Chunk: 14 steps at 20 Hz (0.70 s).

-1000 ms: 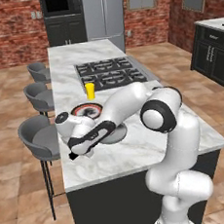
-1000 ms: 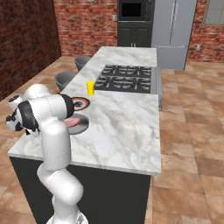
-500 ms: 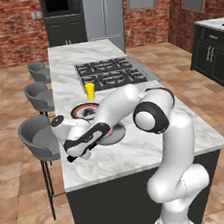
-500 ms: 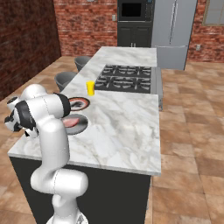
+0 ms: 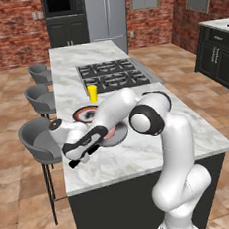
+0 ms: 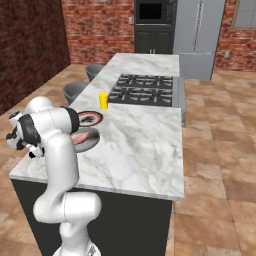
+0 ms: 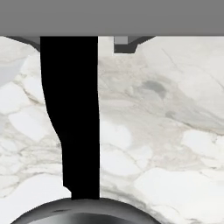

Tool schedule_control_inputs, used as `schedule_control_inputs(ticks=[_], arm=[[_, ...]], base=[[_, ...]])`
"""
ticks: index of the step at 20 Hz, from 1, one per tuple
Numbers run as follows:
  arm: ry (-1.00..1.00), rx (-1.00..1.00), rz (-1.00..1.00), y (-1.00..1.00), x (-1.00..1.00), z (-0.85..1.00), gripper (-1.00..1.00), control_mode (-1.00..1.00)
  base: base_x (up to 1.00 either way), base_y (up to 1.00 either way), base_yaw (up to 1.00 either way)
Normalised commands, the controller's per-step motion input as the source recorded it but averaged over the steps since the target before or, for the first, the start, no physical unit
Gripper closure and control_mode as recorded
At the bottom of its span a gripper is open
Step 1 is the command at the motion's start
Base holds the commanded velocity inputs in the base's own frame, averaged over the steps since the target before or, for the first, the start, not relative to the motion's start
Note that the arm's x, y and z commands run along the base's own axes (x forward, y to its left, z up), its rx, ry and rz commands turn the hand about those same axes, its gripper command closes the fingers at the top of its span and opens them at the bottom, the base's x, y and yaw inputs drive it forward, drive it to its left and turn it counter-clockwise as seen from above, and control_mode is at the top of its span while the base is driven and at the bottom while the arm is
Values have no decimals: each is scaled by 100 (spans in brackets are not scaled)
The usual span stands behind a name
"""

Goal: Pick up the pan with the steak in it and place it on the dining table. Then place the steak on the plate.

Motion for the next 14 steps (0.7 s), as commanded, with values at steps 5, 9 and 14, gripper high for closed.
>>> schedule_control_inputs(ticks=[5,9,14], arm=[[3,0,0,0,13,-11,100,-100],[0,1,0,0,0,0,100,-100],[0,1,0,-1,0,0,-100,-100]], base=[[0,0,0],[0,0,0],[0,0,0]])
